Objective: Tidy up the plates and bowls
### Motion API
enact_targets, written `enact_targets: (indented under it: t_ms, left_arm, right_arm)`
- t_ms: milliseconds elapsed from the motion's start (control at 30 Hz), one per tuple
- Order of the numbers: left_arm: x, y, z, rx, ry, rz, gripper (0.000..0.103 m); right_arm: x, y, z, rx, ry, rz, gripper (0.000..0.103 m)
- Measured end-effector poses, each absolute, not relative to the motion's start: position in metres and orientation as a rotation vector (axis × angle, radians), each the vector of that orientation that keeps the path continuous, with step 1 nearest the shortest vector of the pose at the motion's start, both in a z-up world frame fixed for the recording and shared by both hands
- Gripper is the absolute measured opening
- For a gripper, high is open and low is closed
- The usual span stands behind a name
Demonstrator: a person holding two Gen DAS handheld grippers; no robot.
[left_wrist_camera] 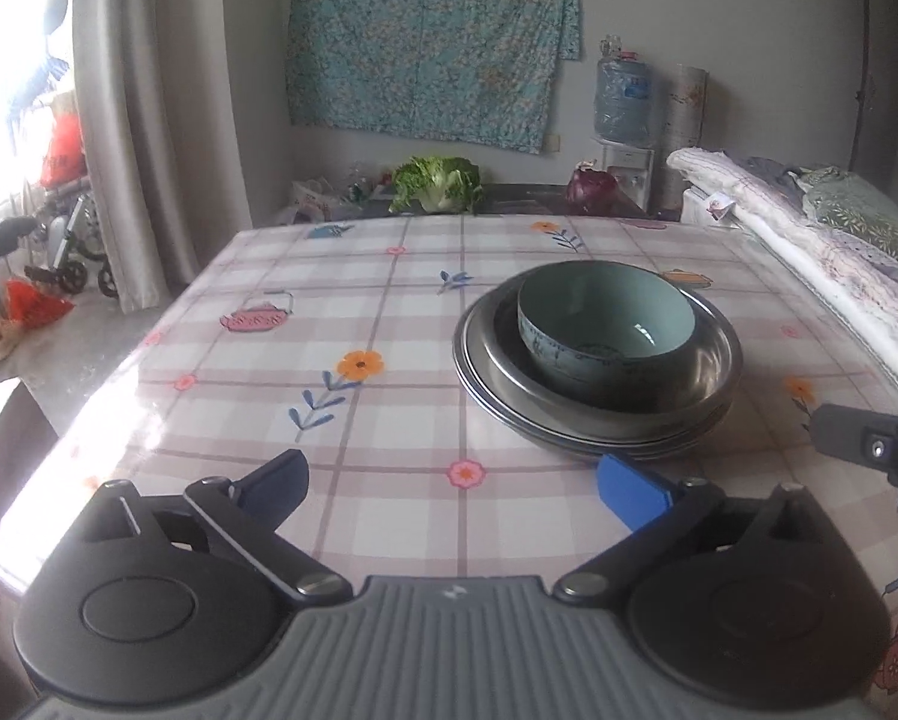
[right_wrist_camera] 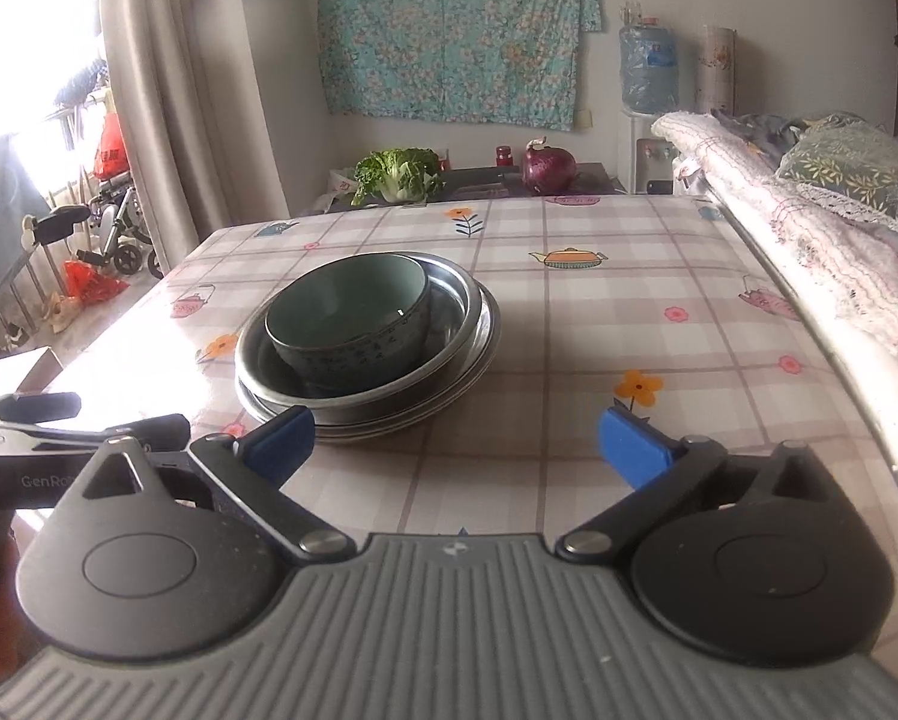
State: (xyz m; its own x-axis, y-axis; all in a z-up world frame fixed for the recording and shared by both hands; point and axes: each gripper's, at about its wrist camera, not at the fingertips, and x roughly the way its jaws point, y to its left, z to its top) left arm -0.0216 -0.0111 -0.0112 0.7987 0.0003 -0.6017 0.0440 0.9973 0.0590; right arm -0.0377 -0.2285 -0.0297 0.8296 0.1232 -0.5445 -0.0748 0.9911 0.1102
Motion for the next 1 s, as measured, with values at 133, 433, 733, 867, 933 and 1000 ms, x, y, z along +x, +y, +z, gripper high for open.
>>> enact_targets:
  t_ms: [133, 433, 733, 867, 933, 1000]
  left_arm:
    - [-0.025, -0.014, 0.003, 0.083, 0.605, 0.031, 0.103]
    - [-0.011, -0.019, 0.008, 0.189, 0.641, 0.064, 0.103]
    - [0.006, -0.012, 0.001, 0.119, 0.737, 0.064, 0.103]
    - [0.015, -0.011, 0.000, 0.087, 0.784, 0.070, 0.103]
    - [0.019, -0.010, 0.000, 0.070, 0.813, 0.067, 0.103]
    - [0.022, -0.010, -0.001, 0.059, 0.829, 0.069, 0.103]
  right_arm:
    - [-0.040, -0.230, -0.022, 0.086, 0.585, 0.089, 0.102]
    - [-0.037, -0.228, -0.014, 0.075, 0.582, 0.046, 0.102]
    - [-0.019, -0.223, -0.018, 0.069, 0.652, 0.026, 0.102]
    - [-0.012, -0.224, -0.017, 0.086, 0.683, 0.026, 0.102]
    - [-0.008, -0.225, -0.017, 0.098, 0.696, 0.025, 0.102]
    - [-0.004, -0.225, -0.017, 0.110, 0.709, 0.026, 0.102]
